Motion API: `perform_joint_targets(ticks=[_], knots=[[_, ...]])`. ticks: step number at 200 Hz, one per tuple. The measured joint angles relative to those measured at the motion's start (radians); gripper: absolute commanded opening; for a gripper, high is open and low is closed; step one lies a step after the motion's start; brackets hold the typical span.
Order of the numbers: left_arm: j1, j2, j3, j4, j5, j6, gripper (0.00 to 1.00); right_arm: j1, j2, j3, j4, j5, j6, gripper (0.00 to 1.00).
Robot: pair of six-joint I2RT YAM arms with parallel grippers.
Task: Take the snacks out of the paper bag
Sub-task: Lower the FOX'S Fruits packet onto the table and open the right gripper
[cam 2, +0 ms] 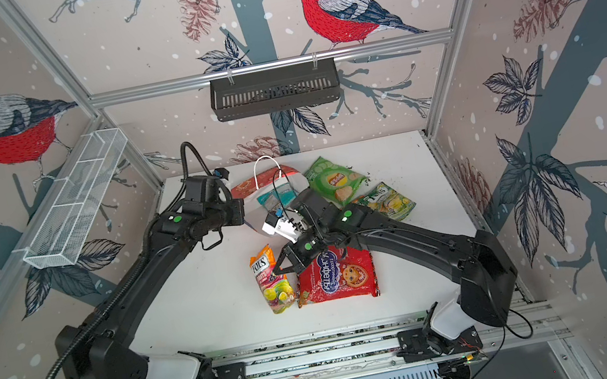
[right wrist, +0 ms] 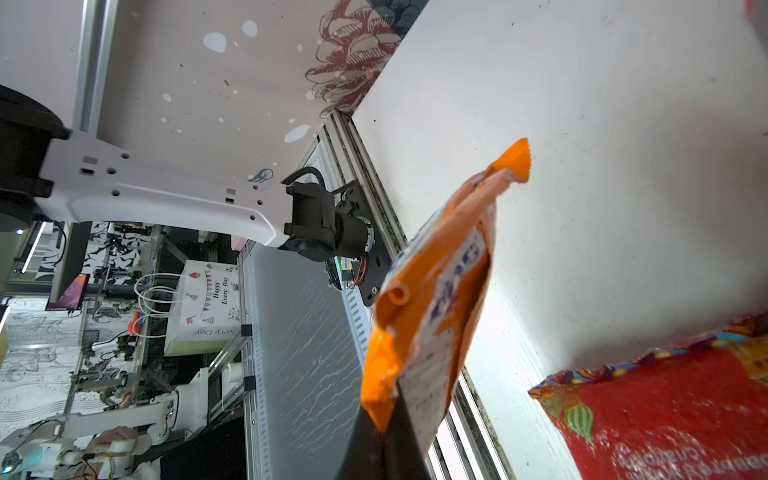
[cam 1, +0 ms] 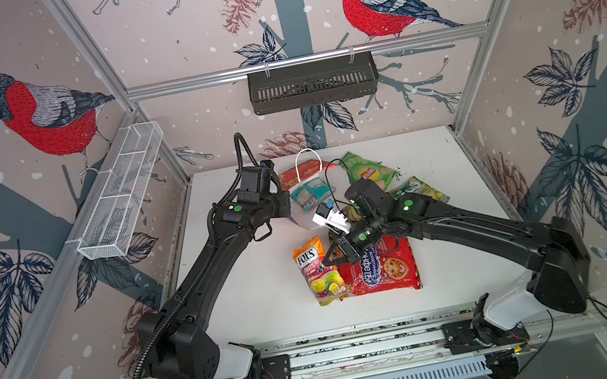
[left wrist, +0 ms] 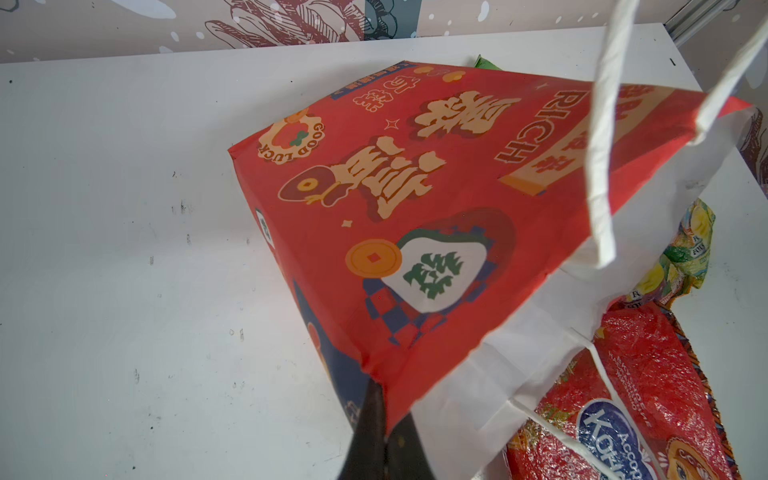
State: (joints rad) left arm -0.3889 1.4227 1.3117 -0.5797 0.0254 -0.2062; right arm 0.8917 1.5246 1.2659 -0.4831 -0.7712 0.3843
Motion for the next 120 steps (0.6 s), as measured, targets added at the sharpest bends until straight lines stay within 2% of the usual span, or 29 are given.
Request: perform_joint_targets(ticks=[46, 92, 120], knots=[[0.010, 0.005, 0.011, 0.000, 0.001, -0.001, 0.00, 0.037, 0.209, 0.114, -0.024, 0.042, -0.079, 0.01], [0.029, 0.003, 0.012, -0.005, 0.008, 0.000, 0.00, 0.078, 0.459, 0.345, -0.159, 0.100, -0.211, 0.01], [0.045, -0.003, 0.012, -0.007, 0.018, 0.001, 0.00, 0.080, 0.542, 0.414, -0.197, 0.118, -0.256, 0.02]])
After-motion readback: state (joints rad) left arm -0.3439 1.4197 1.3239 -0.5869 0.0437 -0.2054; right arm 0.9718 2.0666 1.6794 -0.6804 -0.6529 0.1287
